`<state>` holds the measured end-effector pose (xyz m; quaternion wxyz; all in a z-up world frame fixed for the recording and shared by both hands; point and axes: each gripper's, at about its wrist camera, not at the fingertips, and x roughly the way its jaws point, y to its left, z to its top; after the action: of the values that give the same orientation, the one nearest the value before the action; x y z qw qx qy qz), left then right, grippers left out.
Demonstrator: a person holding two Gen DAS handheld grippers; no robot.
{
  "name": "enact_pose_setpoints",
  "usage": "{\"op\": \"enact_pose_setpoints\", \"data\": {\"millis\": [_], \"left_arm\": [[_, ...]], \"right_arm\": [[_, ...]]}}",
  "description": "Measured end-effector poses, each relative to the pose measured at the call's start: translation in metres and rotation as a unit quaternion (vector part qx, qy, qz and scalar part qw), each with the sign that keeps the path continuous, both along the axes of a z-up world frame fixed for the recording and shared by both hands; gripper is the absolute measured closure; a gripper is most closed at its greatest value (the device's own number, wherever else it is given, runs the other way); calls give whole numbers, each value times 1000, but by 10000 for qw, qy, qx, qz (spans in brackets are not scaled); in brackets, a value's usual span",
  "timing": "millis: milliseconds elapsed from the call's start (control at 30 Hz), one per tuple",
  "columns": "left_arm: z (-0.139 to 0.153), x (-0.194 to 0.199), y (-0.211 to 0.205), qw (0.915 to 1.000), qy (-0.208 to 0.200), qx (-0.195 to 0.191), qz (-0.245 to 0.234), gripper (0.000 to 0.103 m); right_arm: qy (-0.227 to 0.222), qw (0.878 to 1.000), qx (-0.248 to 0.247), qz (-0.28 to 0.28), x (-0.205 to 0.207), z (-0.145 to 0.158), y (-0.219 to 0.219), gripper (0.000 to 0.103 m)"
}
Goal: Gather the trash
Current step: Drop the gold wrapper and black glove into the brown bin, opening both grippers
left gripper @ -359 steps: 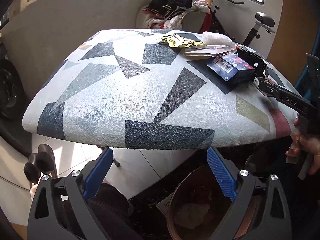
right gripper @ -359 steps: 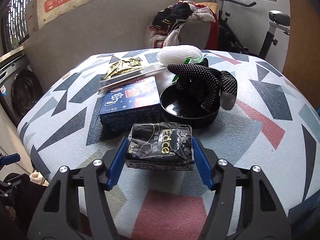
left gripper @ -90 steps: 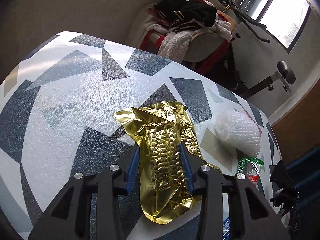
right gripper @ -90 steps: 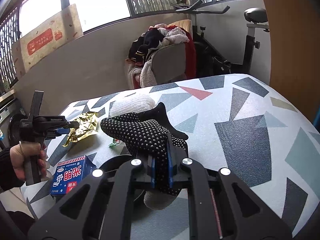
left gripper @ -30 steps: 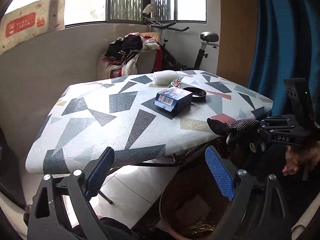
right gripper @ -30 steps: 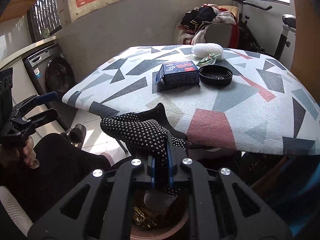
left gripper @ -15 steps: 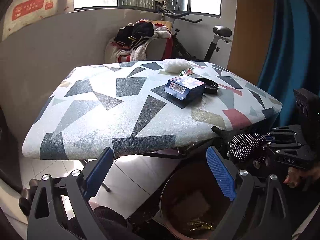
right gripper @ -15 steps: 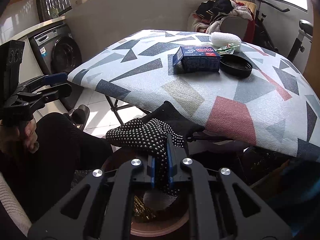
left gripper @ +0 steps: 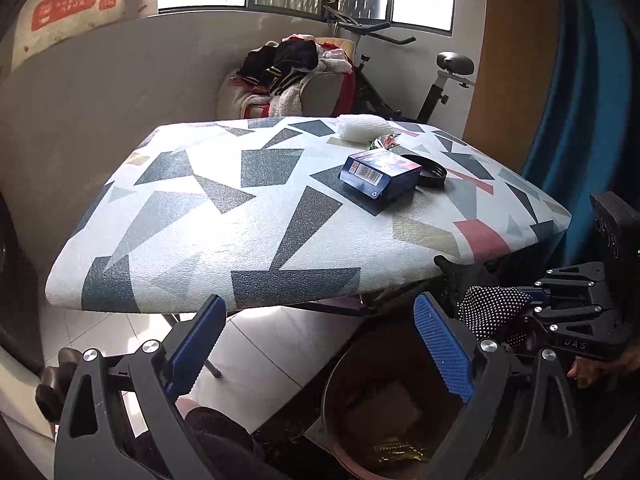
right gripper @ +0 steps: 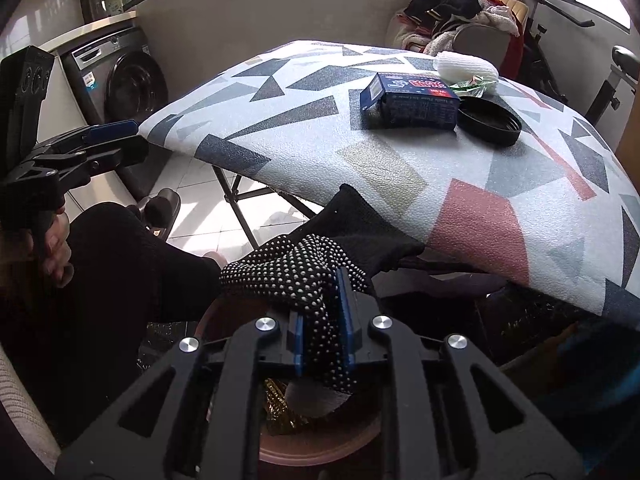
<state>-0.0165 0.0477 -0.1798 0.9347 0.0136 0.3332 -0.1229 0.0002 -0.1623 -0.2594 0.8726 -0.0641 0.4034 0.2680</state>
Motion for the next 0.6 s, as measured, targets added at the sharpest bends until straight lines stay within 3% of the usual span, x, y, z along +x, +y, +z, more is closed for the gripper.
{"op": "enact_pose_setpoints", "data": {"millis": [167,233,333,600], "left_arm": [[-1,1,1,10000,17,-14,23,10],[-1,1,2,10000,23,-18,37,10],[-2,1,2,10000,26,-17,41,10],[-2,1,2,10000,26,-17,38,10]], "right_arm": [[188,9996,-114,182,0,-7,7,77],[242,9993,-194,230,0,-11,10,58],[344,9986,-321,257,1,-16,15,43],[449,9987,-237,93,5,-17,8,23]]}}
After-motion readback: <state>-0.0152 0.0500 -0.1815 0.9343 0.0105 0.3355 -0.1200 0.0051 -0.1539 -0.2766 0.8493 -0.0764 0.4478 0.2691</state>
